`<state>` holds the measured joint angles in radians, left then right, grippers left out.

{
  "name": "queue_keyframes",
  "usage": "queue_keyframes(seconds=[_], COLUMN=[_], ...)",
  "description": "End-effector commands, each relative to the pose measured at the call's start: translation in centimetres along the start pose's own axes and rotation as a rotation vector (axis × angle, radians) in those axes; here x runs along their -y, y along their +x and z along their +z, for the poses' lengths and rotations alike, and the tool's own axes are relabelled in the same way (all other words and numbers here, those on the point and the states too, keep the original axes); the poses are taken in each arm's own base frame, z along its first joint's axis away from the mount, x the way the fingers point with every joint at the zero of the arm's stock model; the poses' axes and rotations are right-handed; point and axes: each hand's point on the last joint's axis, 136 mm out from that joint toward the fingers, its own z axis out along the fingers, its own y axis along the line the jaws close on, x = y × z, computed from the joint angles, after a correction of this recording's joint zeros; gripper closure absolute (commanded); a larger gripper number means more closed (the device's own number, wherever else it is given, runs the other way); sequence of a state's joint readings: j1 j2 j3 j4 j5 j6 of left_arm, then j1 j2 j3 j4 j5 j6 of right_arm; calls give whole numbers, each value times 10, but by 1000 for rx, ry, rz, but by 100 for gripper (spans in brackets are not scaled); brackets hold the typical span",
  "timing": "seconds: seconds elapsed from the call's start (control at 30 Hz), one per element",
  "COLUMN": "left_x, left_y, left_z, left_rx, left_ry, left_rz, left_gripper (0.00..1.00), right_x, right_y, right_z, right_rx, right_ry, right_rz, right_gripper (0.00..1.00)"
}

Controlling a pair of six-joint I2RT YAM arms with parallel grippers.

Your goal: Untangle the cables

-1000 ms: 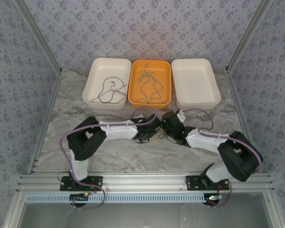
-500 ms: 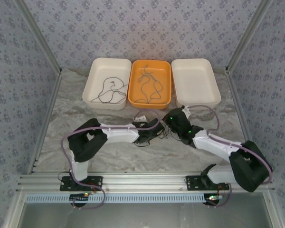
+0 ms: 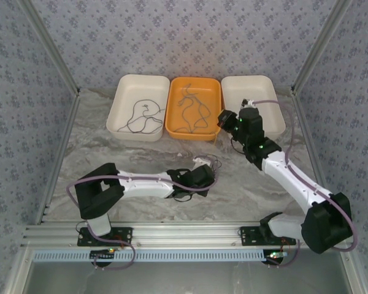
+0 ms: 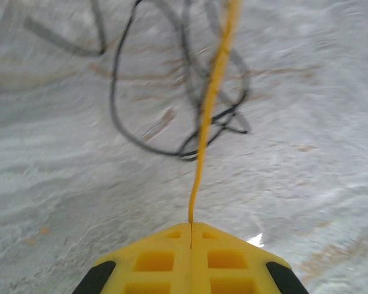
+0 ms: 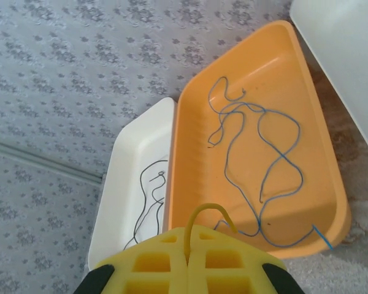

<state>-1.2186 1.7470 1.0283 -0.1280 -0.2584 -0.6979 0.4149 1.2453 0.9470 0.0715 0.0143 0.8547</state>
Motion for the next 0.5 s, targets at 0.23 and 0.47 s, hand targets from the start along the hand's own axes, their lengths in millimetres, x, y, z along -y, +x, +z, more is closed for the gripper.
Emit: queue_keyframes(seconds=[0.23,0.47], left_x=[38,53], left_y=[7,-15], left_z=[-20,-35], left_rx=[6,63], left_ry=[58,85], left_rz=[256,258], left_gripper=[100,100], right_x=[-32,-44], right_y=[-48,-56], right_z=[2,-6], right_rx=[31,23], right_ry=[-117,-145], right_rz=[-91,-130], right_gripper=[100,100])
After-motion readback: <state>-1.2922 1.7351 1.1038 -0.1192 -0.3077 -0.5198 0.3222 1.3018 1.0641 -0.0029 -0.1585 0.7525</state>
